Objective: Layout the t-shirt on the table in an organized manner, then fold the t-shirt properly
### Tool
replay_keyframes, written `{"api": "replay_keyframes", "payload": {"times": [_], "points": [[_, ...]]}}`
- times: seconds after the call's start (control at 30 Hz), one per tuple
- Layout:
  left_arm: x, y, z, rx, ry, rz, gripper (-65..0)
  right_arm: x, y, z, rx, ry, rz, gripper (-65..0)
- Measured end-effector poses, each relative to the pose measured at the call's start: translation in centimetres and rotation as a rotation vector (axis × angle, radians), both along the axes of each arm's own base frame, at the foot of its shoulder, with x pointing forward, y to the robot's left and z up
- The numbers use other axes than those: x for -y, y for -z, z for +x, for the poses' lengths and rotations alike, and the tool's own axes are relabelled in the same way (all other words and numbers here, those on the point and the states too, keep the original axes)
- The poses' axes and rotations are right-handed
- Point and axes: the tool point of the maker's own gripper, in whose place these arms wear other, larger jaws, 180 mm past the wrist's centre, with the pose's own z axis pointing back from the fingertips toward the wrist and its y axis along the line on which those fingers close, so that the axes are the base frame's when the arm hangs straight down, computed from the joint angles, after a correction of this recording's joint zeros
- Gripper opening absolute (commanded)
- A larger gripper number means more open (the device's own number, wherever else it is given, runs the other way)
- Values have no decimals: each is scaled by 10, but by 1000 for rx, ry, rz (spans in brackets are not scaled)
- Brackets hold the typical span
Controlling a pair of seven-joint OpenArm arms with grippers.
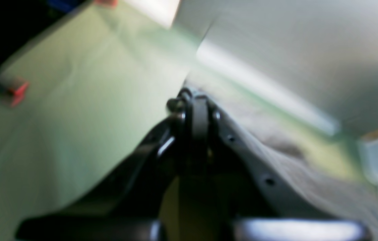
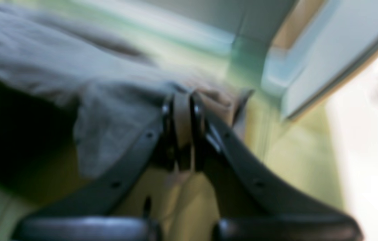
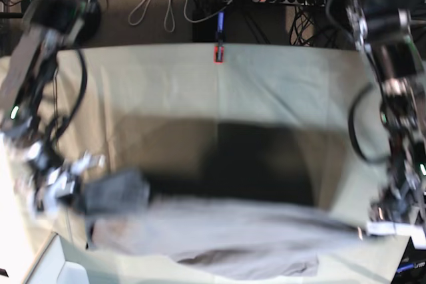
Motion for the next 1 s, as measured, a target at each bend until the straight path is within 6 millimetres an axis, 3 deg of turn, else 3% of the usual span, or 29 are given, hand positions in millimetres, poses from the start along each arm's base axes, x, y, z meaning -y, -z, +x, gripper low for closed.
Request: {"api": "replay_keyframes", "payload": {"times": [0.07, 0.23, 0.4, 0.47, 0.63, 0.87, 1.0], "points": [[7, 35, -20, -76, 16, -10, -650, -9, 25, -25, -33, -21, 36, -650], [21, 90, -60, -193, 19, -58, -650, -16, 65, -77, -91, -24, 97, -650], [-1, 122, -100, -269, -71, -91, -650, 20, 78, -114, -104, 76, 102, -650], [-2, 125, -111, -274, -90, -94, -650, 30, 80, -127, -103, 111, 121, -650], [23, 117, -122, -243, -53, -118, -650, 43, 87, -159, -130, 159, 164, -650], [17, 101, -145, -223, -50, -49, -650, 38, 93, -169, -148, 175, 194, -650], [5, 108, -165, -259, -74, -41, -650, 59, 91, -178, -140, 251, 184, -650]]}}
